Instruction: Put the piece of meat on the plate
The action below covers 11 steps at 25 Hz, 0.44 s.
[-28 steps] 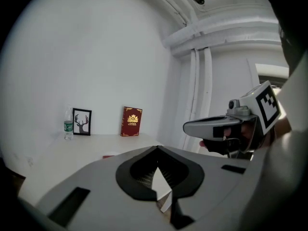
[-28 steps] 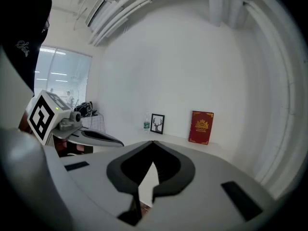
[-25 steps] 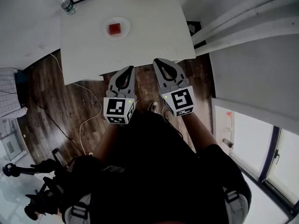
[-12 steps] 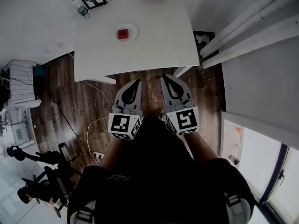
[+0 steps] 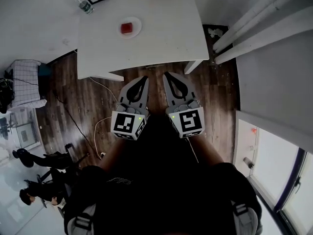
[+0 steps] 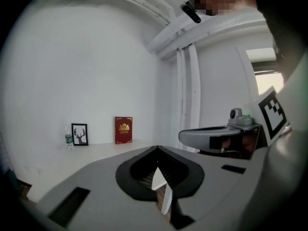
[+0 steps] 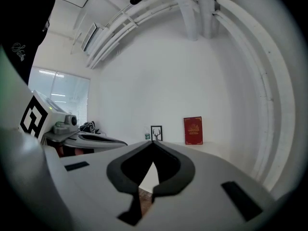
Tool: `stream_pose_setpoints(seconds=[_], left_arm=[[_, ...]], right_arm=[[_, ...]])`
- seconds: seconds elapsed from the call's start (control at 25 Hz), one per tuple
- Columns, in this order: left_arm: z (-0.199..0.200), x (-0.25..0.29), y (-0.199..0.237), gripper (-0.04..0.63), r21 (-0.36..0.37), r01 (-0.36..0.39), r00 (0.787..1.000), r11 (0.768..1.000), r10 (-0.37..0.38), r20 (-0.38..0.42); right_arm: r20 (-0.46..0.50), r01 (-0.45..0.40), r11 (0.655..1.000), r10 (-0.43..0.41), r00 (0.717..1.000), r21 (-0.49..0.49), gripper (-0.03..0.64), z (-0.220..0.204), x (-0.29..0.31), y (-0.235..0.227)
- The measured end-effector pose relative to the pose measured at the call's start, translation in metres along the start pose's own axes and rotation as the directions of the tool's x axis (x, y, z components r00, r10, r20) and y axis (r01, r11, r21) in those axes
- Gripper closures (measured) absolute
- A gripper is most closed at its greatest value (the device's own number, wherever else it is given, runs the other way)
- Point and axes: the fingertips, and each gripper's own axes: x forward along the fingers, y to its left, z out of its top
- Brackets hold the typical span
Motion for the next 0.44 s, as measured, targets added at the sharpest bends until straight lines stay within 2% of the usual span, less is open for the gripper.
stream_pose_setpoints(seconds=[0.24,0.44], left_arm=[[-0.0015,0.0046,-0.0051,0.594,-0.006,0.02,1.0,1.0,-0.02,-0.002],[-0.0015,0.0056,-0.0008,0.594,-0.009,0.013,1.0,1.0,-0.013,0.006]], right_arm=[[-0.026,0.024,1.0,-0.024,0.999,0.001,0.595,-0.0051,-0.0043,-0.0091],[-0.024,0.009,1.0,-0.009,1.0,-0.021,0.595,-0.0056,-0.0003,-0.0051]])
